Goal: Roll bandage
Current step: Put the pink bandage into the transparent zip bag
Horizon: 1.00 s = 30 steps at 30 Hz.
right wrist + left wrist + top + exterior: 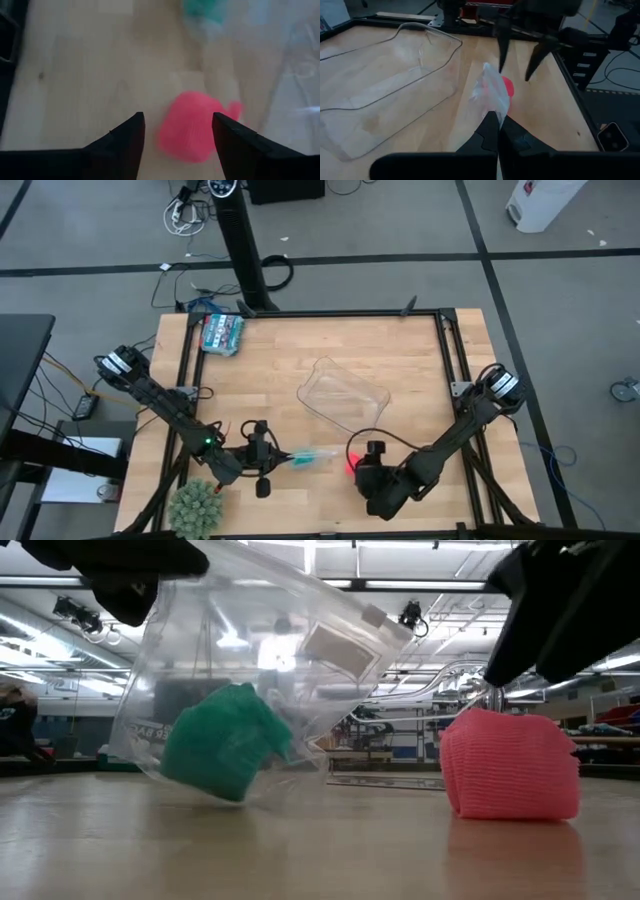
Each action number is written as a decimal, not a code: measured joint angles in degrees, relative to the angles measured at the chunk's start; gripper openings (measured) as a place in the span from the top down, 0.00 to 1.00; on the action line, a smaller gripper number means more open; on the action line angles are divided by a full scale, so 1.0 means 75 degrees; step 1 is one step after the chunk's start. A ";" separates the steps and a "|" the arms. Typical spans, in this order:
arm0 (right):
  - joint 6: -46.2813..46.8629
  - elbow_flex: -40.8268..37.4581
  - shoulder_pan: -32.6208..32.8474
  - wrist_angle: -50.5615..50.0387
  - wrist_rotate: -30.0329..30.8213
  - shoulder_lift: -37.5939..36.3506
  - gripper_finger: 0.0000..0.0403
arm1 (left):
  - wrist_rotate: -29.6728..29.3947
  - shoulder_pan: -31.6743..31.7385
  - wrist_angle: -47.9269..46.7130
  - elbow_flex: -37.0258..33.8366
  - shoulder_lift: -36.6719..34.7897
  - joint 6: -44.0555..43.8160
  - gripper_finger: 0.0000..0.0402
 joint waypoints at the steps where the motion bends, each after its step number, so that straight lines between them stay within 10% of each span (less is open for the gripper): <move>1: 0.0202 -0.0020 0.0000 -0.0044 0.0045 0.0001 0.44 | 0.0014 0.0000 -0.0005 0.0000 0.0000 -0.0024 1.00; 30: 0.1298 -0.0241 -0.0157 -0.0265 0.0805 0.1107 0.37 | 0.0308 0.0000 -0.0148 0.0000 0.0000 -0.0207 1.00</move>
